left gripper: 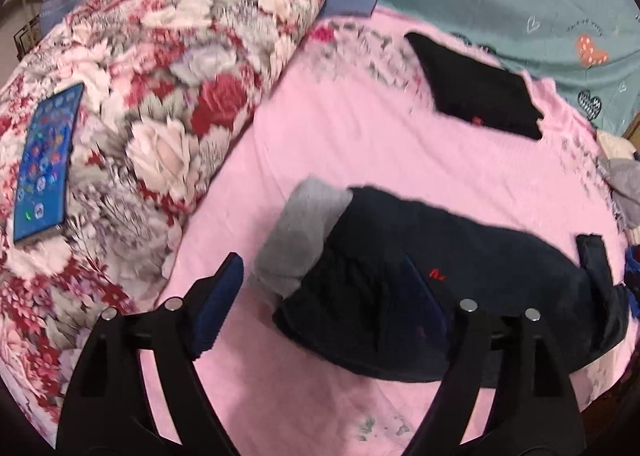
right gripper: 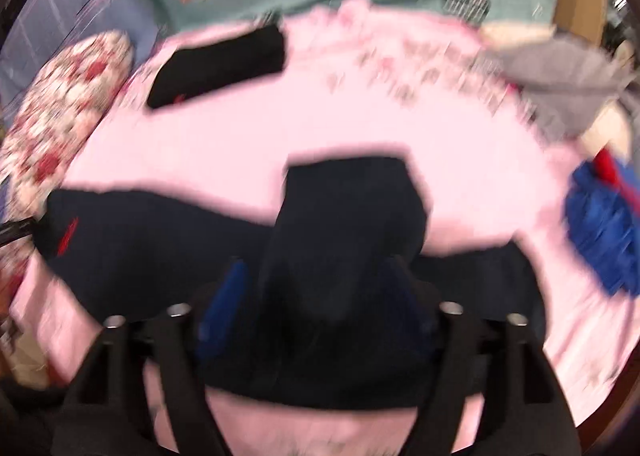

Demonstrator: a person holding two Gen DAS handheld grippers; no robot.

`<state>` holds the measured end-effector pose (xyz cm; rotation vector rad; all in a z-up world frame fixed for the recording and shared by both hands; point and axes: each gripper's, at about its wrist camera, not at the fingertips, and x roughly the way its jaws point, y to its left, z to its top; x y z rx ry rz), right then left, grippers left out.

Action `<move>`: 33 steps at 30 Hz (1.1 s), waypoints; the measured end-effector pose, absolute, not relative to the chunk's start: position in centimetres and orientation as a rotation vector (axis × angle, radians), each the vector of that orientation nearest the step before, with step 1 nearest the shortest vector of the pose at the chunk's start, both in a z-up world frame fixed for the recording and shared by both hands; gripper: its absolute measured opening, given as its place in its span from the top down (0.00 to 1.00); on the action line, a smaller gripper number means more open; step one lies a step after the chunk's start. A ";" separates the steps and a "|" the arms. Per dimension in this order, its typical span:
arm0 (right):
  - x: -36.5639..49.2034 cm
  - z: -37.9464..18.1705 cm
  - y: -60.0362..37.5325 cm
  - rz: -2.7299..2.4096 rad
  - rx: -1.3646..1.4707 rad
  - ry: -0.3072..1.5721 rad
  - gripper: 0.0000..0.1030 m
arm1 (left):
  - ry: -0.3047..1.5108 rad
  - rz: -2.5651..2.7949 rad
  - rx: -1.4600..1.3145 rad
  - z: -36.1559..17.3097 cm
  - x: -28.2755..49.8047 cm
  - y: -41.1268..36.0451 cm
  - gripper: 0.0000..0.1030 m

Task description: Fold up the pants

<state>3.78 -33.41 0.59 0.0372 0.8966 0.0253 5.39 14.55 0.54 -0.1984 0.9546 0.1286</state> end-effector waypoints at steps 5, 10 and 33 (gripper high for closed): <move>10.0 -2.0 -29.3 0.030 -0.123 0.923 0.20 | 0.957 0.081 -0.211 0.5 6.3 13.0 0.16; 14.2 -6.6 -28.6 -0.029 -0.149 1.067 0.38 | 1.074 0.039 -0.159 -3.4 8.2 10.2 0.16; -5.4 -4.7 -51.1 -0.240 0.627 0.949 0.89 | 1.123 0.043 -0.125 -5.3 8.5 10.3 0.12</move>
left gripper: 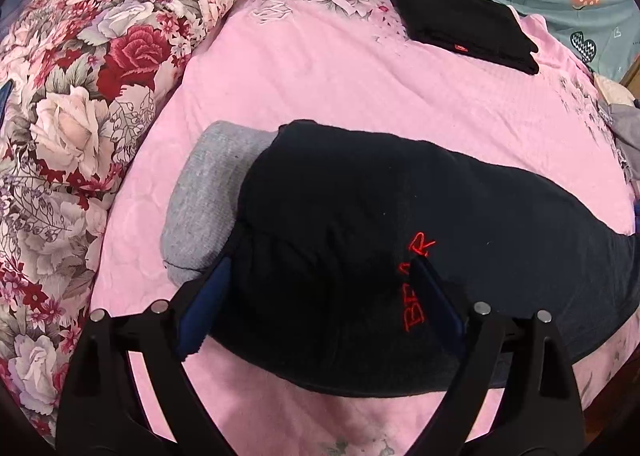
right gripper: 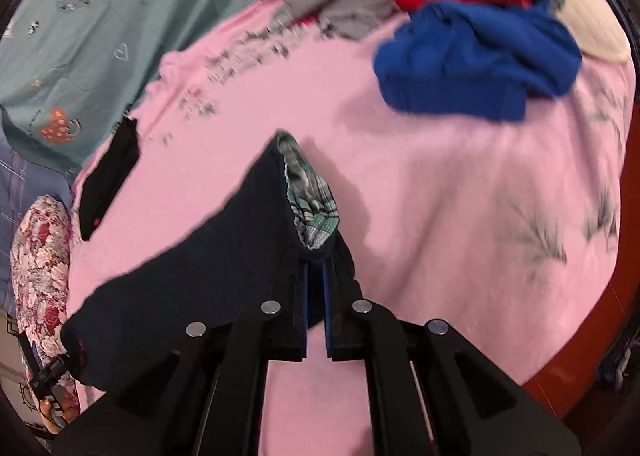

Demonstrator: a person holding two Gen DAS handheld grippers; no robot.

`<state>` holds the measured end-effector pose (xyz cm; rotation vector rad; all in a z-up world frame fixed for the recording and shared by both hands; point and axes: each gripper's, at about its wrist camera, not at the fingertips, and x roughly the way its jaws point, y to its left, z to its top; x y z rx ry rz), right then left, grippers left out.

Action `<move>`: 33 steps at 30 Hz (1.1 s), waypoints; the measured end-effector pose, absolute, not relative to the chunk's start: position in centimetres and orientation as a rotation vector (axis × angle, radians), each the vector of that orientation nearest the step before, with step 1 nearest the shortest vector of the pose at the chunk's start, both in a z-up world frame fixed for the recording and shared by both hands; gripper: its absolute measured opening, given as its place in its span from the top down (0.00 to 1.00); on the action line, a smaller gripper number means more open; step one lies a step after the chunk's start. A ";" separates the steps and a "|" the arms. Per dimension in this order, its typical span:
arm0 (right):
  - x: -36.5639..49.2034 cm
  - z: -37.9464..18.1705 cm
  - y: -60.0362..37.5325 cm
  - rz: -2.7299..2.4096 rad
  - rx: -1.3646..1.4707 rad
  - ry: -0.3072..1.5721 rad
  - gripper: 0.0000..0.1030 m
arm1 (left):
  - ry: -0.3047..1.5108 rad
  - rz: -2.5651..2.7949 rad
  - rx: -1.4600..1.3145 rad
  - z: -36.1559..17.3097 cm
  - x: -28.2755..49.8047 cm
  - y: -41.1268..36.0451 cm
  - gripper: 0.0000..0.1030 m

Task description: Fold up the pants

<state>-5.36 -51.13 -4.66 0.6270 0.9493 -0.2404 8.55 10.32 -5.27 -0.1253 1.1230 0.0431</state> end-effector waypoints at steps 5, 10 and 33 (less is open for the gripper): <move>-6.4 -2.2 -51.1 -0.285 0.592 0.867 0.25 | 1.117 0.034 -0.164 -5.1 8.3 10.7 0.12; -4.6 -4.4 -50.6 -0.249 0.684 0.959 0.24 | 1.116 0.032 -0.156 -5.4 8.3 10.5 0.12; -1.1 -4.6 -53.5 -0.387 0.567 0.901 0.61 | 1.138 0.037 -0.091 -4.9 7.9 9.3 0.11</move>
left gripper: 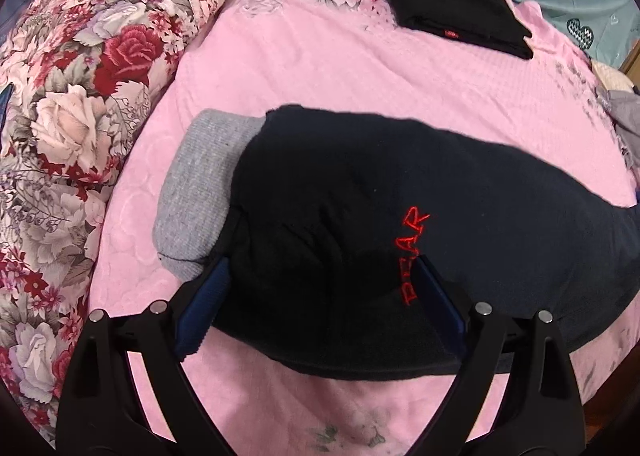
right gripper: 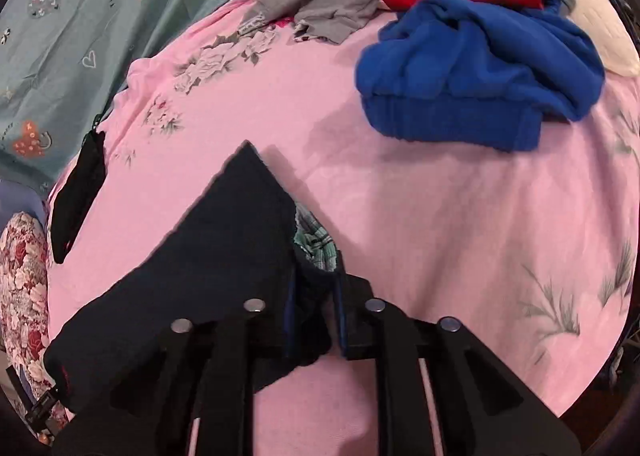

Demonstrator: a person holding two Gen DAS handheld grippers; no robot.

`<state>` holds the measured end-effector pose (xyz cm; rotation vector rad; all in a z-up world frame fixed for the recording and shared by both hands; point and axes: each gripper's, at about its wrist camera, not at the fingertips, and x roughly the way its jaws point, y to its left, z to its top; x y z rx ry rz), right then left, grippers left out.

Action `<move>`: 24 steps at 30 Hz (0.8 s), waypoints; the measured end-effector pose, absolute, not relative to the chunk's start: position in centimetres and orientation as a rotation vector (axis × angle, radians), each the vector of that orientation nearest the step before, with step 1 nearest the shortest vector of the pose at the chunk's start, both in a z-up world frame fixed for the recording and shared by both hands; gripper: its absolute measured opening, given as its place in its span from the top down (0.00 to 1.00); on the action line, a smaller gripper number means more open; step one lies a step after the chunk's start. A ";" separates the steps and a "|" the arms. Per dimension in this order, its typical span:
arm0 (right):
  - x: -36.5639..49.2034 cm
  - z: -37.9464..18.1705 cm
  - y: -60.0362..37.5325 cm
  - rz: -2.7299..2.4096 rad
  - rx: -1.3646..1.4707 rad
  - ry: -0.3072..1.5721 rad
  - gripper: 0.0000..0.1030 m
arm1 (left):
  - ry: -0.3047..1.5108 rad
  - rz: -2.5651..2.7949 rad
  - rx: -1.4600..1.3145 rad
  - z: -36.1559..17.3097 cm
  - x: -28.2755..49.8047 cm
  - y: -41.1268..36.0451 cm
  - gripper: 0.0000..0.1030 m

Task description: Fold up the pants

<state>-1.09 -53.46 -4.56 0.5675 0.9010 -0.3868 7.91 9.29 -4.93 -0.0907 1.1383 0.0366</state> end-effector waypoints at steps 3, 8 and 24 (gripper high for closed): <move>-0.7 0.5 -50.7 -0.385 0.438 0.715 0.38 | 1.068 0.018 -0.136 -2.5 7.4 9.9 0.11; 5.2 3.0 -41.3 0.043 0.311 0.718 0.38 | 0.966 -0.016 -0.100 -0.1 9.2 8.4 0.11; 14.3 -6.5 -20.8 0.557 0.132 1.101 0.86 | 1.126 -0.114 -0.034 -5.9 18.0 -0.3 0.11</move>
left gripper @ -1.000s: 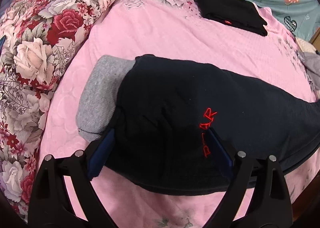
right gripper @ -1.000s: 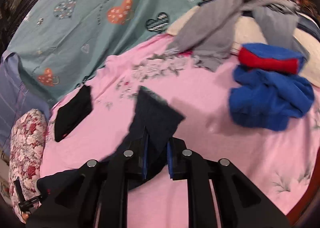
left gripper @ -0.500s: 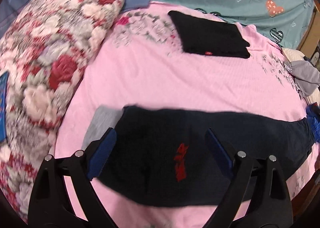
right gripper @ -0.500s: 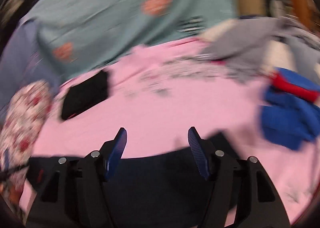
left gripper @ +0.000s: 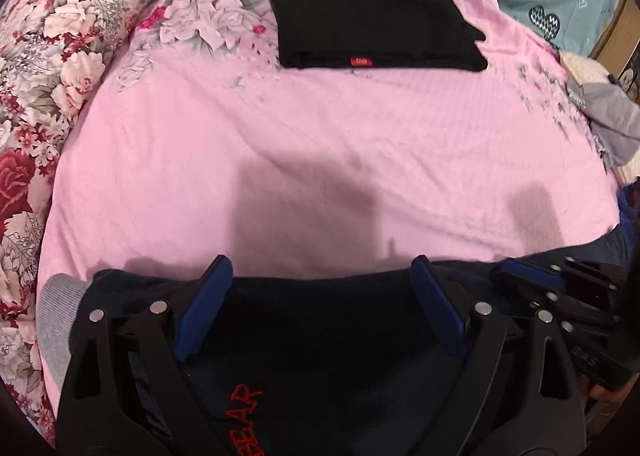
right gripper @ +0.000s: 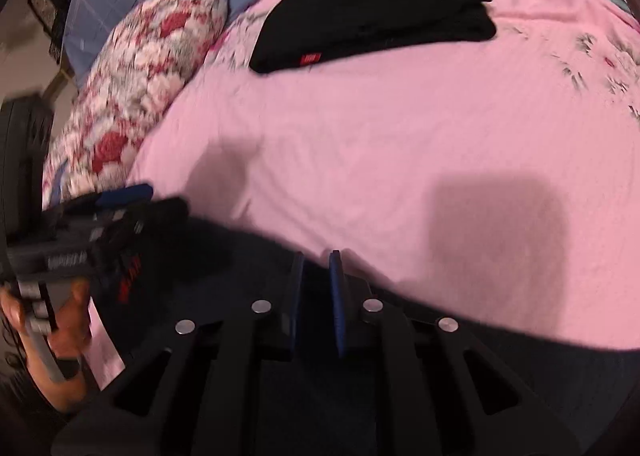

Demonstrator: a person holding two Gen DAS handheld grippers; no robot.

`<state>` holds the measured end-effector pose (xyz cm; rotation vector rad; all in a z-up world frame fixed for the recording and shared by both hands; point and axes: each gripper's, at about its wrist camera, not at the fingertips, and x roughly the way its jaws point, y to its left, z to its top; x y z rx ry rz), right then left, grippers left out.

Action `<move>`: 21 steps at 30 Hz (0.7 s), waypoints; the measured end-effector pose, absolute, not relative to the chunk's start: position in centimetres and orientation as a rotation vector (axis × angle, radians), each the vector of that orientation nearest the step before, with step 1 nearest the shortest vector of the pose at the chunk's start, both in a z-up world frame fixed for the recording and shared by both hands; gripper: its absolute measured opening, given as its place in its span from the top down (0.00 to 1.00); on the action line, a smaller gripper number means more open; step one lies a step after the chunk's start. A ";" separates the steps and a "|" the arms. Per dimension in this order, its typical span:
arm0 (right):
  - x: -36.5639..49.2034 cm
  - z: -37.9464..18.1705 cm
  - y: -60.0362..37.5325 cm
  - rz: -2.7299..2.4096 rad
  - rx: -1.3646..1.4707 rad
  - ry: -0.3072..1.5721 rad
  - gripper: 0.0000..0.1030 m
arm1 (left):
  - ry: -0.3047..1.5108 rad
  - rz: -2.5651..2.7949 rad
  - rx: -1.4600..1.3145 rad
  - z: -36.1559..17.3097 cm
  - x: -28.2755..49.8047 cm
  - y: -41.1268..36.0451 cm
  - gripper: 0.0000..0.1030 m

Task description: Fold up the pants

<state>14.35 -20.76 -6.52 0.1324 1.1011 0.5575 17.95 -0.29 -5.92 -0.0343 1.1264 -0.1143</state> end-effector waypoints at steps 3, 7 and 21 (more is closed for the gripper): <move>13.4 -6.5 -21.7 0.575 0.156 1.099 0.86 | 1.135 -0.104 -0.031 -6.6 17.7 -0.2 0.11; 13.2 -6.2 -21.6 0.595 0.125 1.106 0.86 | 1.116 -0.105 0.036 -6.9 16.0 -0.8 0.11; 16.6 -4.7 -17.0 0.699 0.075 1.118 0.53 | 1.073 -0.162 0.066 -7.8 12.5 -0.4 0.11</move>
